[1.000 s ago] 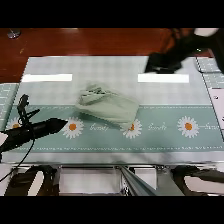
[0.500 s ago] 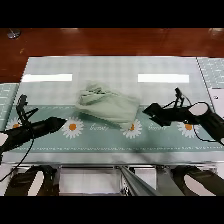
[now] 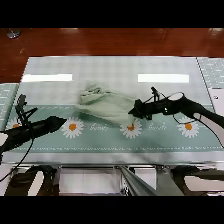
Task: Fold the shirts.
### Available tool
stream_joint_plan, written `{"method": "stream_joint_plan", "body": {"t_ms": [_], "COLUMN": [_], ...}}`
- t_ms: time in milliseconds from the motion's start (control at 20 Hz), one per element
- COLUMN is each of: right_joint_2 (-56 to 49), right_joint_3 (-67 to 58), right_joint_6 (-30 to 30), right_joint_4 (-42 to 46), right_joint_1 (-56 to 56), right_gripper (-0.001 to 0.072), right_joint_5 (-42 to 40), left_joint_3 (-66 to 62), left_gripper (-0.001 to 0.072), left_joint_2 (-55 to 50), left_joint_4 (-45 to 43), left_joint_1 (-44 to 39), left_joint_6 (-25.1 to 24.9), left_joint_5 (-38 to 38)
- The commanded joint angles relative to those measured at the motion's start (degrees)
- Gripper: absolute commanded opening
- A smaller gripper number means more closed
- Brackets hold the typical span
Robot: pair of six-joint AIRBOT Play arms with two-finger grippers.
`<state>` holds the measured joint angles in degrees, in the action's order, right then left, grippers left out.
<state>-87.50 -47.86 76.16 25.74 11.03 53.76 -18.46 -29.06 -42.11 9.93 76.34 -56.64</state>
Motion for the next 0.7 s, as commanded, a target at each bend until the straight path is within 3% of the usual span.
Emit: {"method": "stream_joint_plan", "body": {"t_ms": [0,200,400,650], "right_joint_2": [-3.4,-2.7,-2.7,1.0], "right_joint_3": [-13.7,-39.8,-61.6,-71.1], "right_joint_6": [-0.2,8.0,18.8,22.2], "right_joint_4": [5.1,14.3,32.1,35.0], "right_joint_1": [3.1,3.9,1.5,-9.5], "right_gripper": [0.0034,0.0034,0.0034,0.0034], "right_joint_5": [7.8,17.2,24.8,34.5], "left_joint_3": [0.0,0.0,0.0,0.0], "left_gripper": [0.0022,0.0022,0.0022,0.0022], "left_joint_2": [0.1,0.1,0.1,0.1], "left_joint_4": [0.2,0.2,0.2,0.2], "left_joint_1": [0.0,0.0,0.0,0.0], "left_joint_6": [0.0,0.0,0.0,0.0], "left_joint_5": [0.1,0.1,0.0,-0.3]}}
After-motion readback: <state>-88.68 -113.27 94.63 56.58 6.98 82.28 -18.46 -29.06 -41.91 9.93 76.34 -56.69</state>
